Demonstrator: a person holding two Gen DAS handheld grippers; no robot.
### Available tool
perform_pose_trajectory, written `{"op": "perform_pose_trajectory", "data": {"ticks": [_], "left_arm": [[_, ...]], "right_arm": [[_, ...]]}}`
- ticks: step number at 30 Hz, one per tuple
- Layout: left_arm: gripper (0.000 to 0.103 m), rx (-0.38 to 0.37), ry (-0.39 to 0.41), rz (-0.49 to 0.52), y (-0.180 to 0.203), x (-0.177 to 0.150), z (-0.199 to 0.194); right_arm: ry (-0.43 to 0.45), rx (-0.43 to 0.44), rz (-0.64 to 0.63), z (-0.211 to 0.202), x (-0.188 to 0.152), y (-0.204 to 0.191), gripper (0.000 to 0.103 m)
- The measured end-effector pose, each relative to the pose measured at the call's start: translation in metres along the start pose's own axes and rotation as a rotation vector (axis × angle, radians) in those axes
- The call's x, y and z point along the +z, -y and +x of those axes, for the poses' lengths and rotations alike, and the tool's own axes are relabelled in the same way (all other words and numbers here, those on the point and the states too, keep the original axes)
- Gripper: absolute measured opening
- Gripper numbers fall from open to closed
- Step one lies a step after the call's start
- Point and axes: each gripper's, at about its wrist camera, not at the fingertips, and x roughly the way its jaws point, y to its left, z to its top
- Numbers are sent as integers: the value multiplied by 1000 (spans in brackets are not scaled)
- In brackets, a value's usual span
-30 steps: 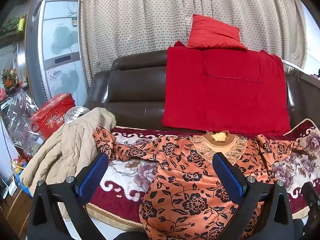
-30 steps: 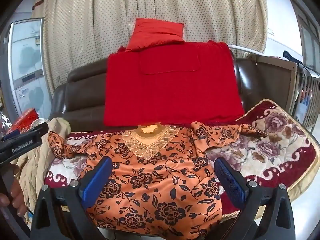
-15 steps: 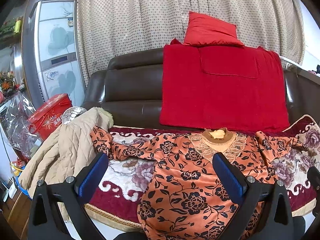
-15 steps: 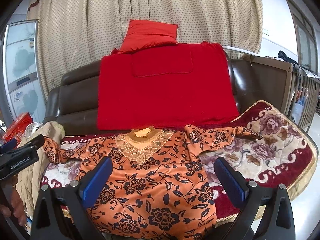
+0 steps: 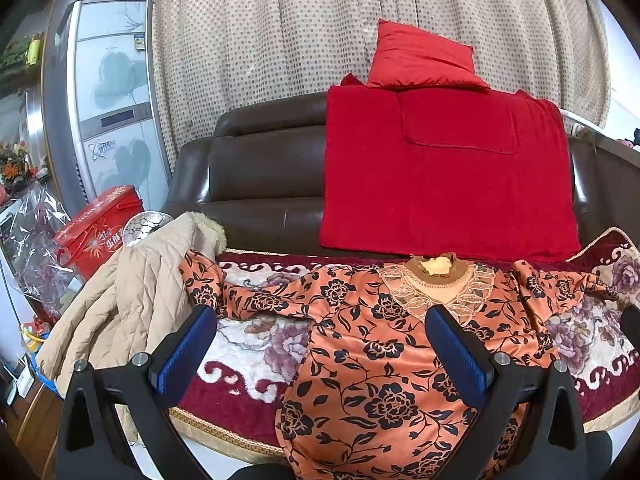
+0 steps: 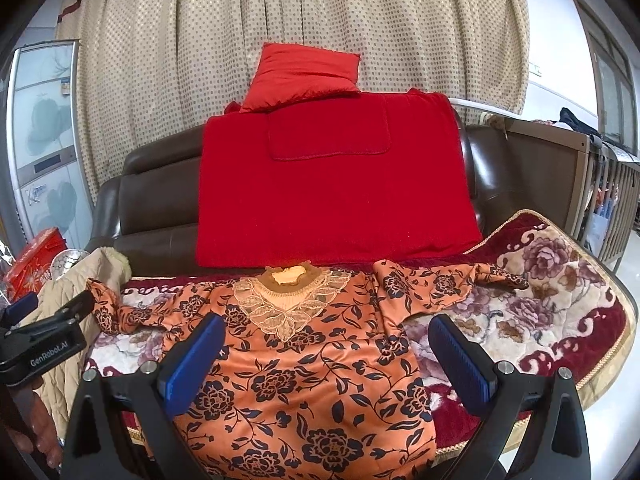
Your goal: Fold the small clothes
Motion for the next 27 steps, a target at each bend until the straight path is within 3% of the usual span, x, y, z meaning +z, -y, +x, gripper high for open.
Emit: {"op": "perform_pose_trajectory", "data": {"ticks": [27], "left_arm": [[103, 0, -15, 12, 1, 0, 9]], "right_arm": [[-6, 11, -9, 9, 14, -5, 103]]}}
